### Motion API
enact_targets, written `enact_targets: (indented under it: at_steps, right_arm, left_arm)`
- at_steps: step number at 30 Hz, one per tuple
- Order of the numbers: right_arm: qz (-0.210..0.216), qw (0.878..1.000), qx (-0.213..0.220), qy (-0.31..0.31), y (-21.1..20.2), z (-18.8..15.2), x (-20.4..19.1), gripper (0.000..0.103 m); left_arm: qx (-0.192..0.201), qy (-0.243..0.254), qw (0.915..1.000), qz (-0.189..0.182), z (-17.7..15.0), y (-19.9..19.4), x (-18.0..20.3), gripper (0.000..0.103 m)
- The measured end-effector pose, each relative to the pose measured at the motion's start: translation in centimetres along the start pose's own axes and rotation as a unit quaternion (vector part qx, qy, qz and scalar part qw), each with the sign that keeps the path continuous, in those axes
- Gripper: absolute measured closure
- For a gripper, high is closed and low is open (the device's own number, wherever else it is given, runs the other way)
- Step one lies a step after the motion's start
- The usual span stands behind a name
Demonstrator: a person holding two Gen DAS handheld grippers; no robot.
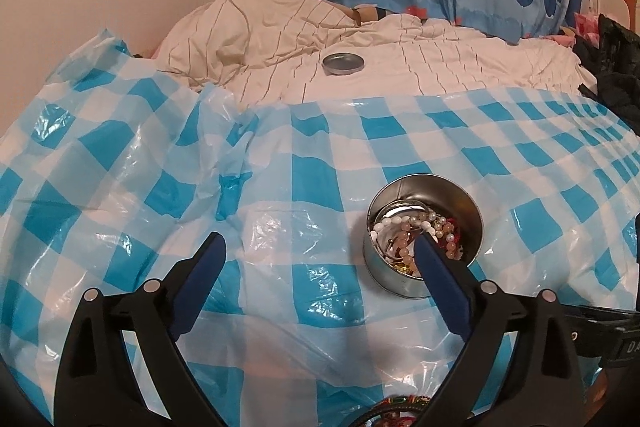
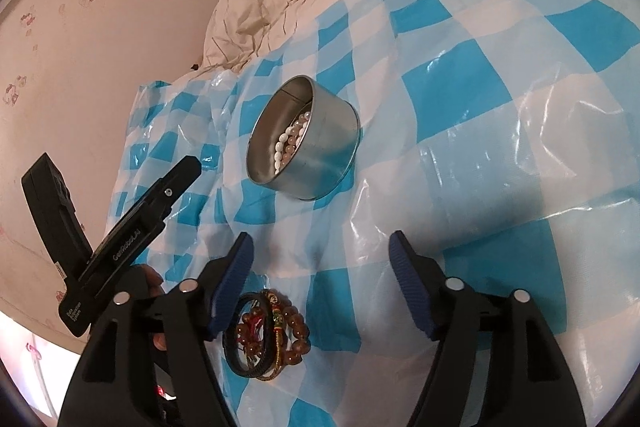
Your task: Organize jewelry
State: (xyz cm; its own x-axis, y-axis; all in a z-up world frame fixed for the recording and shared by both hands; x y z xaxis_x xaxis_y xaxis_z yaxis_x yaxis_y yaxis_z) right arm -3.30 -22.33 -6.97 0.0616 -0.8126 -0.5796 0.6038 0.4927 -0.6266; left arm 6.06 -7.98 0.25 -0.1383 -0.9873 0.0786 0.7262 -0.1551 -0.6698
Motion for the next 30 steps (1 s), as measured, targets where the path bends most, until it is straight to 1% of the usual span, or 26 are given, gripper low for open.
enact_targets:
  at_steps: [13,30]
  right_arm:
    - [-0.003,1.000,-0.012,-0.010,0.42,-0.47,-0.27,0.032]
    - [-0.005,1.000,-0.015,-0.014,0.53,-0.62,-0.49,0.030]
  left_arm:
    - [0.004,0.026,0.9996,0.011,-0.39,-0.03,0.21,0.011]
    - [0.000,0.044,0.9989,0.017,-0.80,0.20,0.27,0.010]
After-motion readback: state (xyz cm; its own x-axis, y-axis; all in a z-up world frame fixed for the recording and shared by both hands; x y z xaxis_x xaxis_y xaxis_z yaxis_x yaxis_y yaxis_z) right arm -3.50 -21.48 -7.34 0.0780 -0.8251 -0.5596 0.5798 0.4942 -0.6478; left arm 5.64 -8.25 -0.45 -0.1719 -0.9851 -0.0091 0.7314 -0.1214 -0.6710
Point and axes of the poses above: each gripper's, at about its wrist camera, not at the fingertips, and y roughly the way its jaws point, x to its right, z to its top, the point moved 8 cm from there along y, roughly the way its jaws point, and after that the axes turned 14 degrees about -y, right-handed, at the moved point
